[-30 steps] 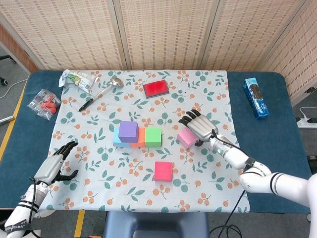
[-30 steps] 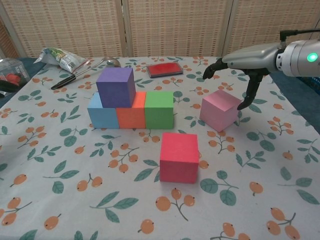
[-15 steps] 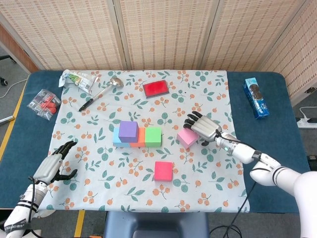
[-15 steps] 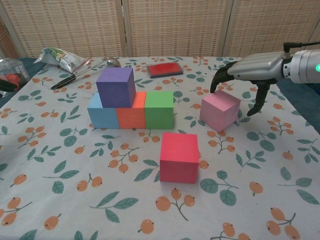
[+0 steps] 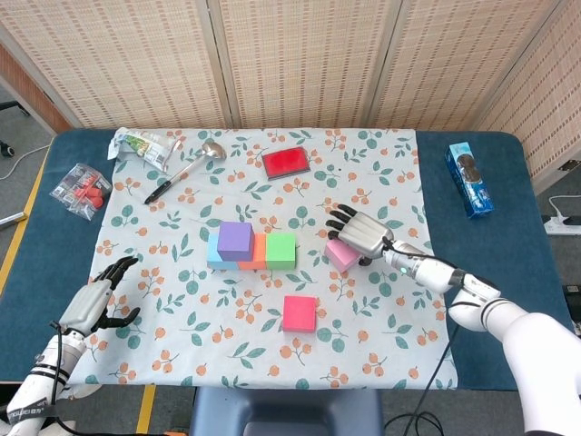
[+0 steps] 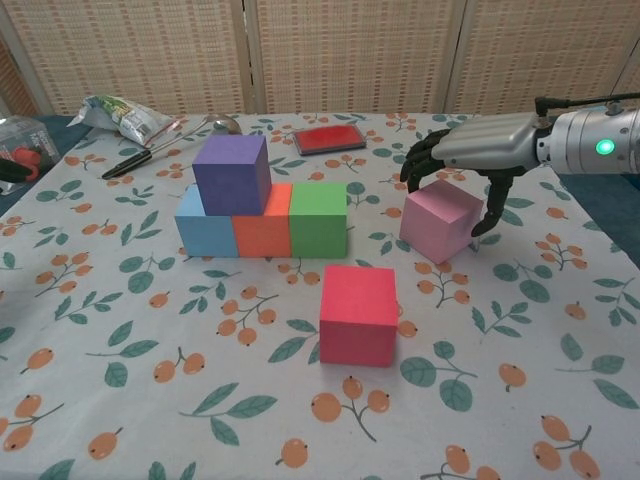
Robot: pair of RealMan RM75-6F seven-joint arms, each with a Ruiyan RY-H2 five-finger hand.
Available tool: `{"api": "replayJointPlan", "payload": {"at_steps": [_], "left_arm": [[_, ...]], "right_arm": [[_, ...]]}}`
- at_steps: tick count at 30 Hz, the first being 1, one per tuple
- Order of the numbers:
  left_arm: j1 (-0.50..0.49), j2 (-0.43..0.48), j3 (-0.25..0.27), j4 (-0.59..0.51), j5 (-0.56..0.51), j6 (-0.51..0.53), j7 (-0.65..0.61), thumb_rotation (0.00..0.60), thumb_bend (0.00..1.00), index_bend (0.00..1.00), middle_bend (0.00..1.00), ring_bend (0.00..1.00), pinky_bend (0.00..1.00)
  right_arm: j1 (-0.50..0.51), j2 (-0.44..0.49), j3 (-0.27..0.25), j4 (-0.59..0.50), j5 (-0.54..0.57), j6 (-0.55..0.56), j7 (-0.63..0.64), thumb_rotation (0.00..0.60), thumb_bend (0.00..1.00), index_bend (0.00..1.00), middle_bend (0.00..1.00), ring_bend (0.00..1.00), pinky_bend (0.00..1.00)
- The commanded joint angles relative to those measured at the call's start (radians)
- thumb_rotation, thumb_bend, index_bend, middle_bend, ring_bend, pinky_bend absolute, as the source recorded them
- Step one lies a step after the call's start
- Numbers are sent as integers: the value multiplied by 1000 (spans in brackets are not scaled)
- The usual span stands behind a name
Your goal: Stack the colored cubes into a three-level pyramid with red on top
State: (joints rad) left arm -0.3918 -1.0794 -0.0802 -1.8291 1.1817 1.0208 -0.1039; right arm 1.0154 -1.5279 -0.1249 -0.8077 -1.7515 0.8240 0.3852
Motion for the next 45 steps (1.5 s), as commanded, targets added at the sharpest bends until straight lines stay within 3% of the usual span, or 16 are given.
{"api": "replayJointPlan", "payload": {"at_steps": [1, 5, 9, 13, 19, 31, 45], "left_arm": [[0, 0, 0, 2, 3, -1, -3, 600, 363, 0, 0, 0, 126], [4, 3, 1, 2, 10, 5, -5, 600, 361, 0, 0, 0, 126], [5, 4, 2, 2, 14, 10, 2, 600, 363, 0, 0, 0, 126], [6, 0, 5, 4, 12, 21, 34, 600, 362, 0, 0, 0, 125], [8, -34, 12, 28, 39, 81, 153, 600, 364, 0, 0, 0, 95], [27, -90, 44, 148, 171, 209, 356, 600, 364, 0, 0, 0, 69], [102, -131, 61, 254, 263, 341, 274, 600, 362, 0, 0, 0, 59]], "right_arm": [[2, -8, 8, 12, 12, -1, -5, 600, 0, 441, 118, 0, 0], [8, 22, 39, -45, 45, -6, -33, 600, 0, 551, 121, 0, 0], [21, 111, 104, -215, 120, -40, -121, 600, 0, 562, 124, 0, 0], [38, 233, 192, -445, 272, -133, -279, 600, 0, 567, 130, 0, 0], [68, 293, 279, -631, 572, -209, -525, 600, 0, 607, 165, 0, 0], [242, 239, 275, -773, 1204, -80, -930, 600, 0, 618, 177, 0, 0], [436, 180, 258, -822, 1578, 26, -1145, 600, 0, 620, 177, 0, 0]]}}
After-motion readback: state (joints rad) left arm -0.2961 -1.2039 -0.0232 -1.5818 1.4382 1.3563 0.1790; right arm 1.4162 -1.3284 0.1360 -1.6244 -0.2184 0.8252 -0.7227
